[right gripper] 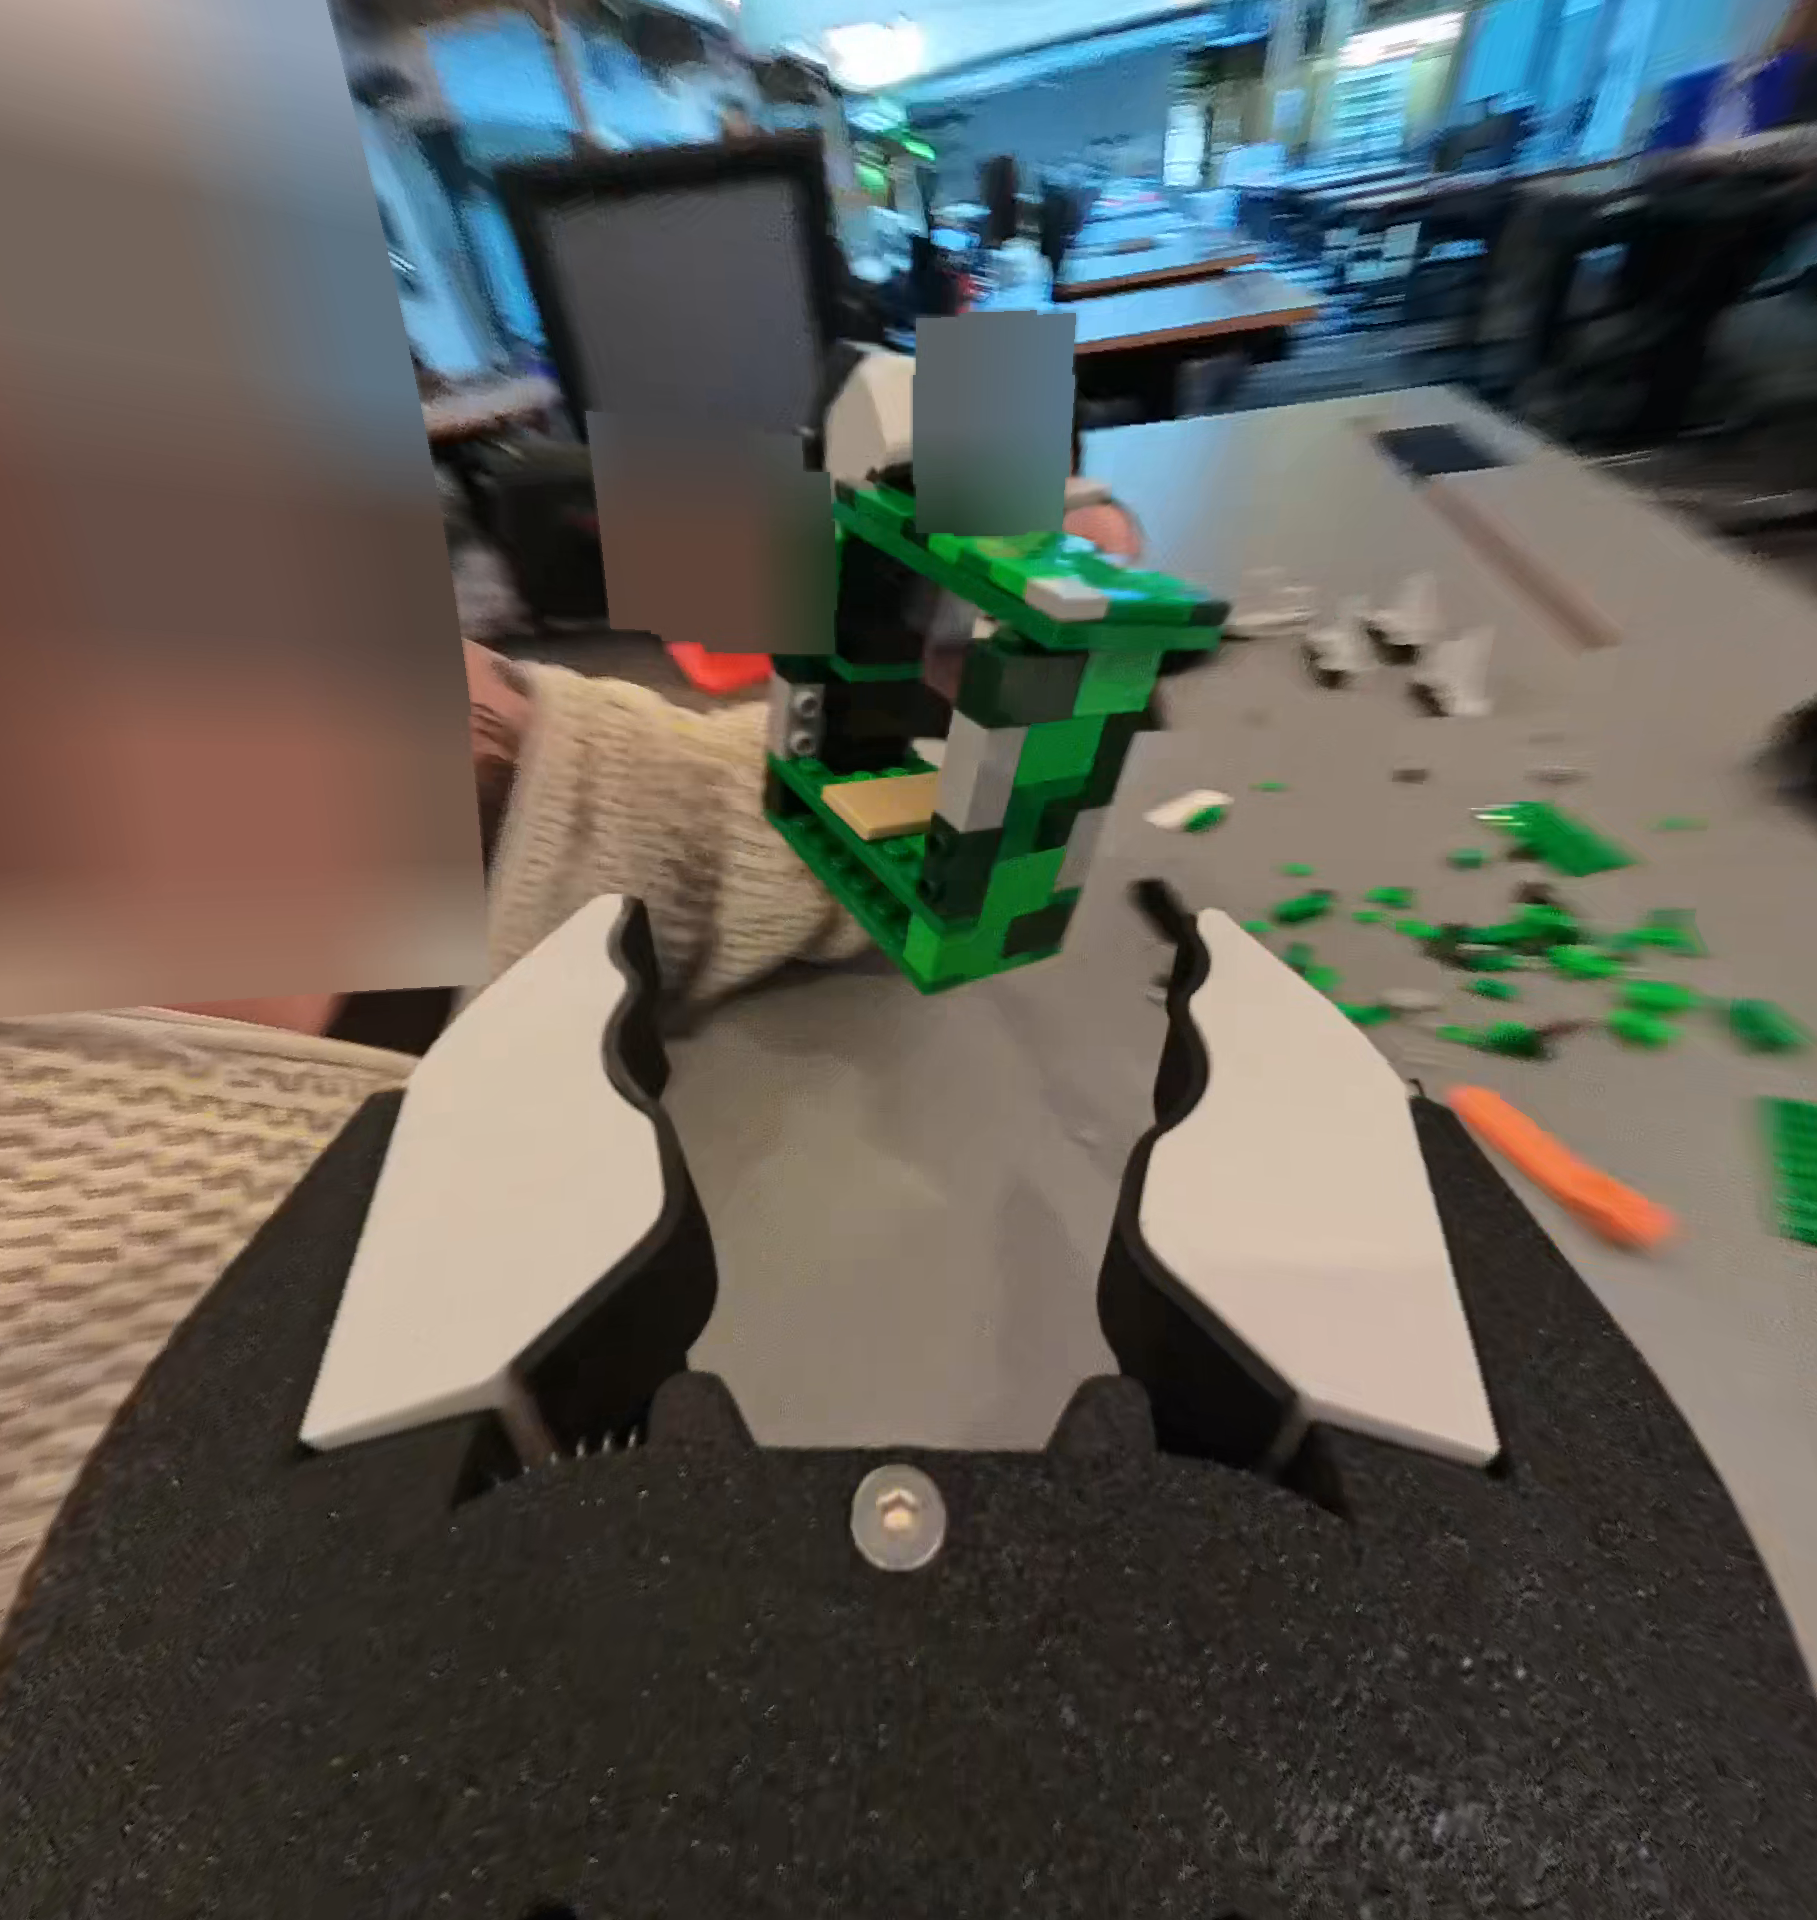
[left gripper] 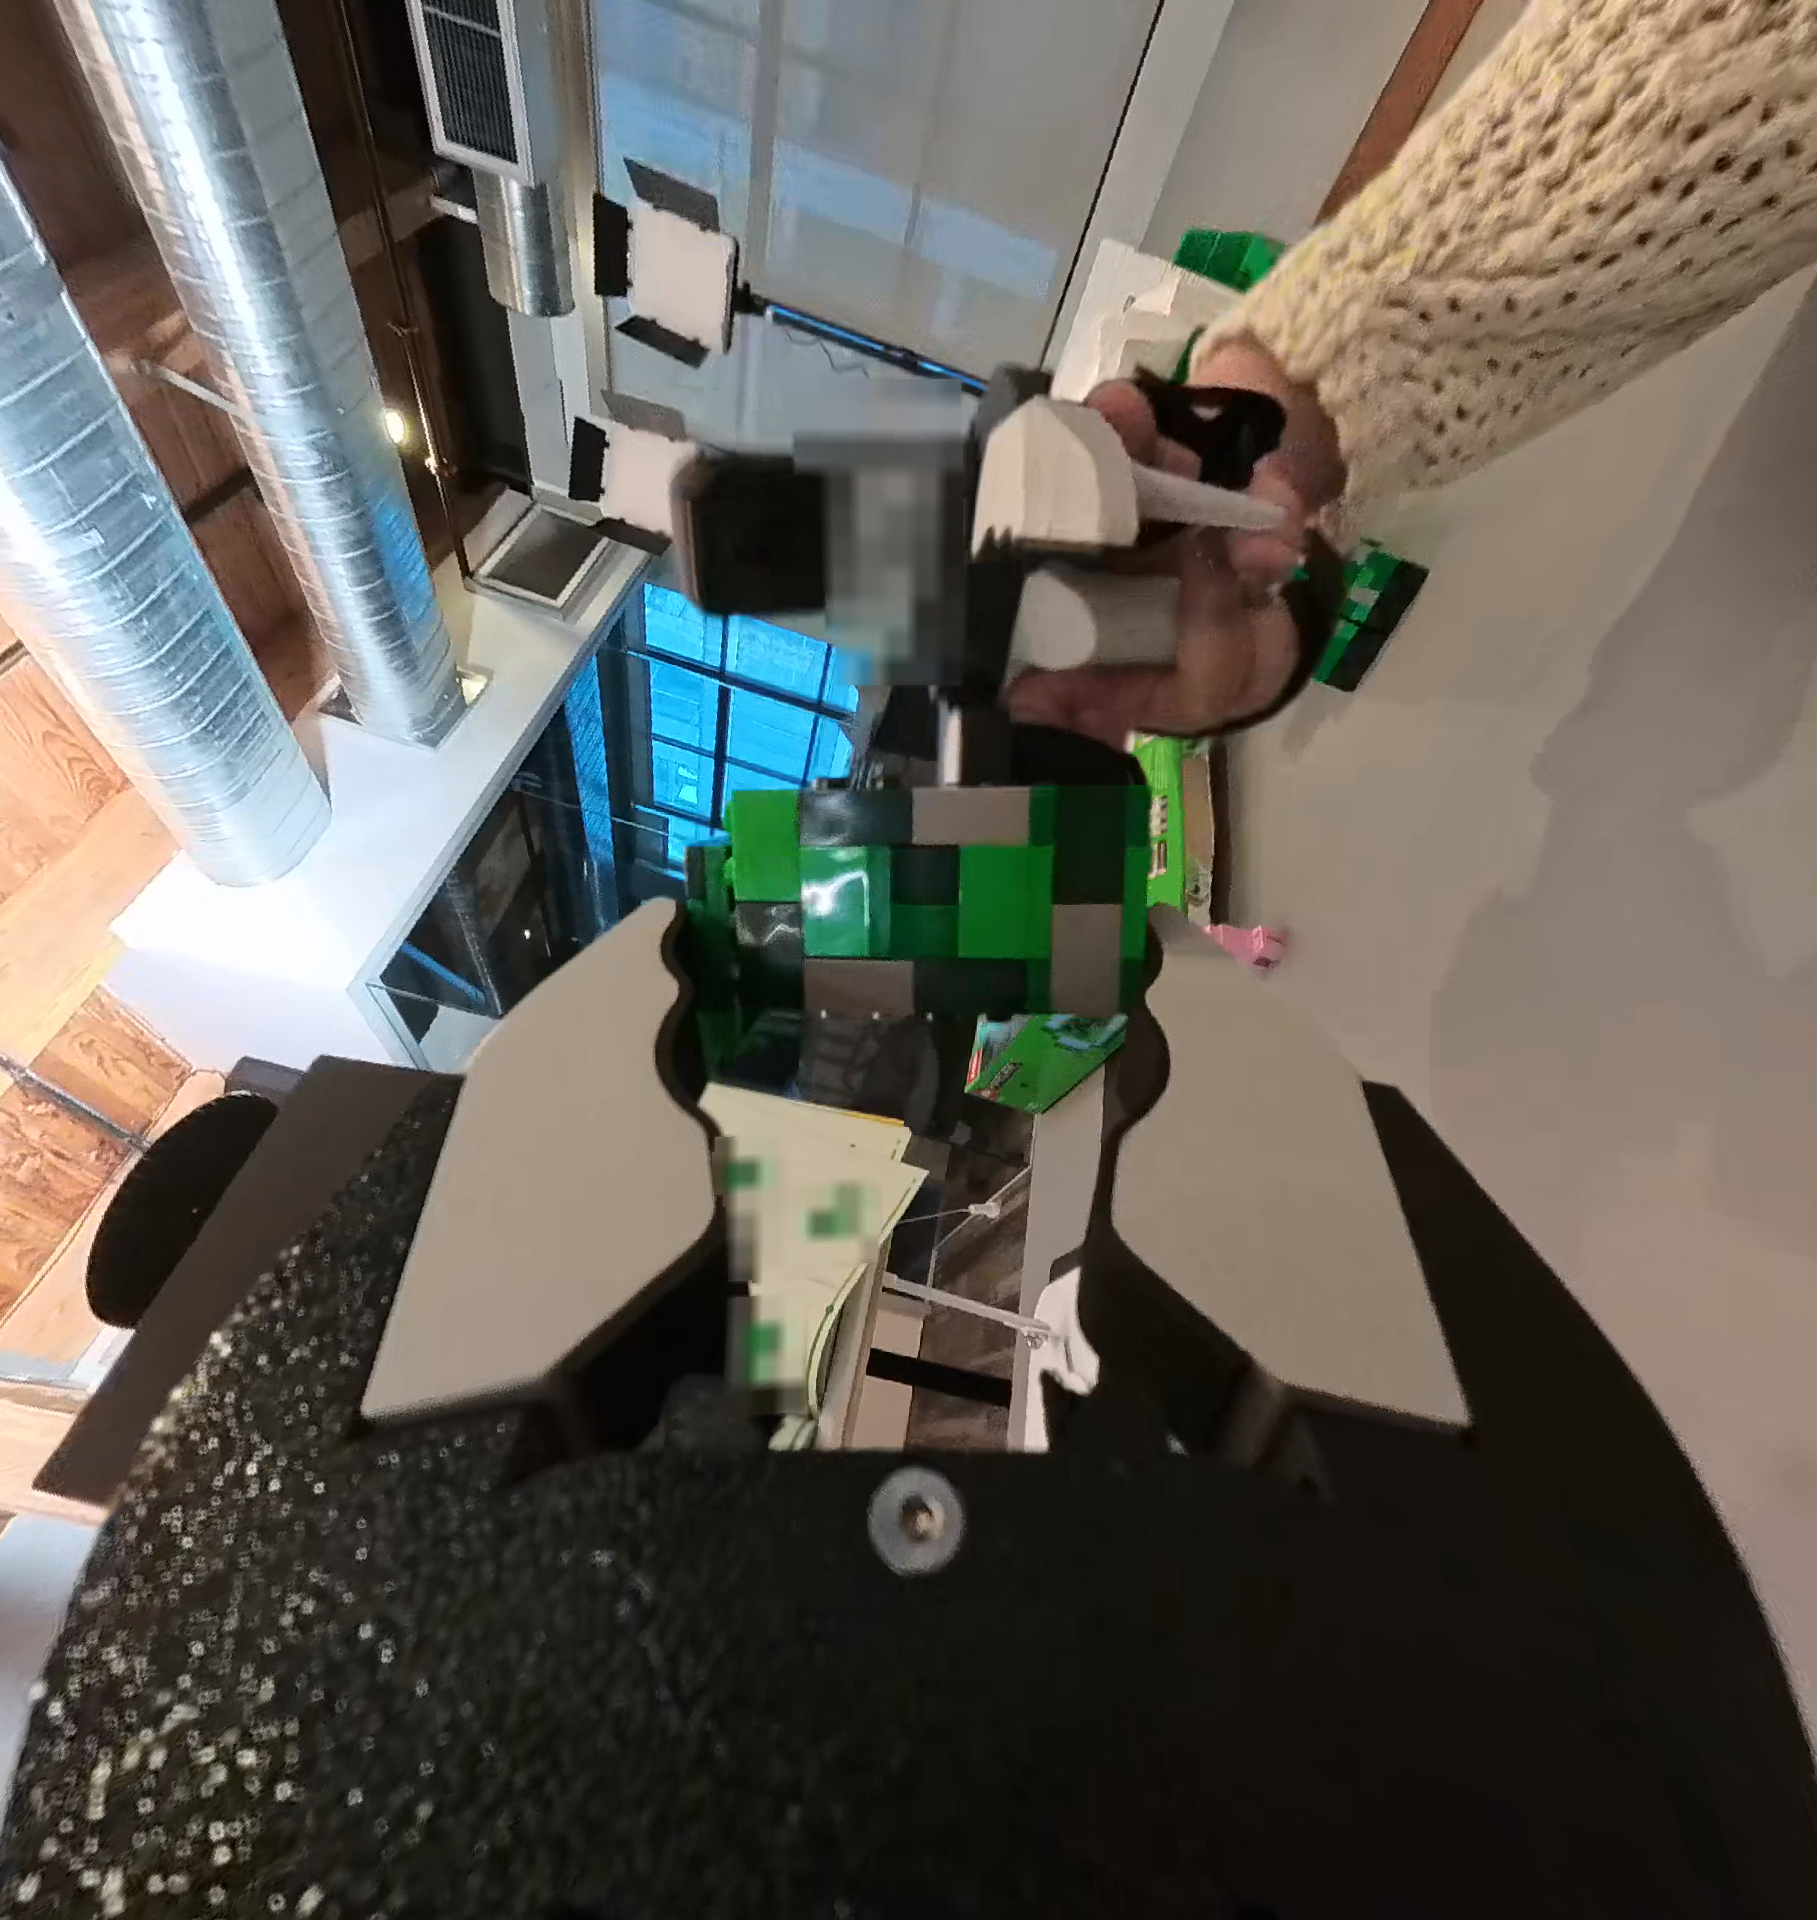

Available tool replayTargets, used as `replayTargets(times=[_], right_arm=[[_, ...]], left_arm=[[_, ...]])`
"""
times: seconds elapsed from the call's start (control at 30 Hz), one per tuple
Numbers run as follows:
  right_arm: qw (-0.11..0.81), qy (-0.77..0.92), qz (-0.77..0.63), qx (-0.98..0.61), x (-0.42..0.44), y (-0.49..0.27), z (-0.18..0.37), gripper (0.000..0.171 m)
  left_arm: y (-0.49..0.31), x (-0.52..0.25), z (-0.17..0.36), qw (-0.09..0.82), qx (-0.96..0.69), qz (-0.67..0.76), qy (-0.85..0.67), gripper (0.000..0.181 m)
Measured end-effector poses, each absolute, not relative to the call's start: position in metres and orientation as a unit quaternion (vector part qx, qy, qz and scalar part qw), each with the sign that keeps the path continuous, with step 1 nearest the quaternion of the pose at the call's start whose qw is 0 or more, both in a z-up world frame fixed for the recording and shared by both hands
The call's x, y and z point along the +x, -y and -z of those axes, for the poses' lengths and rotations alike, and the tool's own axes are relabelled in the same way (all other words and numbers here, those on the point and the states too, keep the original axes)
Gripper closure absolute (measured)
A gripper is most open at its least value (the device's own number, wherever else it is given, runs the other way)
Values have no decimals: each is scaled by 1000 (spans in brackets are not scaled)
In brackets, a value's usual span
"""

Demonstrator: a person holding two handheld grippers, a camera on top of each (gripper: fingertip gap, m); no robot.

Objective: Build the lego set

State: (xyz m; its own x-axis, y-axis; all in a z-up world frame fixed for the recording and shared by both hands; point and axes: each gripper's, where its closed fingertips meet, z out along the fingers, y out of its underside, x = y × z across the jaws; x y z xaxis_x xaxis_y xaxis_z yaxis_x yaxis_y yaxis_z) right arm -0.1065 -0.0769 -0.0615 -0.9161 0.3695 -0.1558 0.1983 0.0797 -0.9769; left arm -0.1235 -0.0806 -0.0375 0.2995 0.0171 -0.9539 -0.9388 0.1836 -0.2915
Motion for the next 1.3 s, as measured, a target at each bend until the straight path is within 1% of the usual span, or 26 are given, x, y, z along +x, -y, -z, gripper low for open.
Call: replayTargets(times=[0.03, 0.1, 0.2, 0.27, 0.33, 0.57, 0.87, 1.3], right_arm=[[22, 722, -665, -190, -103, 82, 62, 79], [-32, 706, -685, -179, -101, 90, 64, 84], [-91, 690, -702, -152, -94, 101, 66, 87], [-114, 685, -707, -133, -90, 109, 67, 91], [-112, 692, -703, -121, -89, 115, 69, 96], [-97, 687, -714, -101, -88, 120, 67, 129], [-104, 692, -709, -80, -80, 124, 67, 130], [-81, 707, -702, -24, -64, 129, 64, 130]], left_arm=[[81, -121, 37, 625, -507, -383, -454, 104], [82, -116, 36, 627, -499, -381, -461, 104], [83, -108, 37, 627, -492, -377, -471, 103], [82, -105, 39, 625, -489, -378, -477, 103], [81, -103, 40, 622, -487, -381, -481, 103], [82, -99, 41, 624, -483, -377, -486, 103], [86, -90, 40, 635, -466, -367, -495, 103], [95, -71, 35, 633, -430, -382, -518, 103]])
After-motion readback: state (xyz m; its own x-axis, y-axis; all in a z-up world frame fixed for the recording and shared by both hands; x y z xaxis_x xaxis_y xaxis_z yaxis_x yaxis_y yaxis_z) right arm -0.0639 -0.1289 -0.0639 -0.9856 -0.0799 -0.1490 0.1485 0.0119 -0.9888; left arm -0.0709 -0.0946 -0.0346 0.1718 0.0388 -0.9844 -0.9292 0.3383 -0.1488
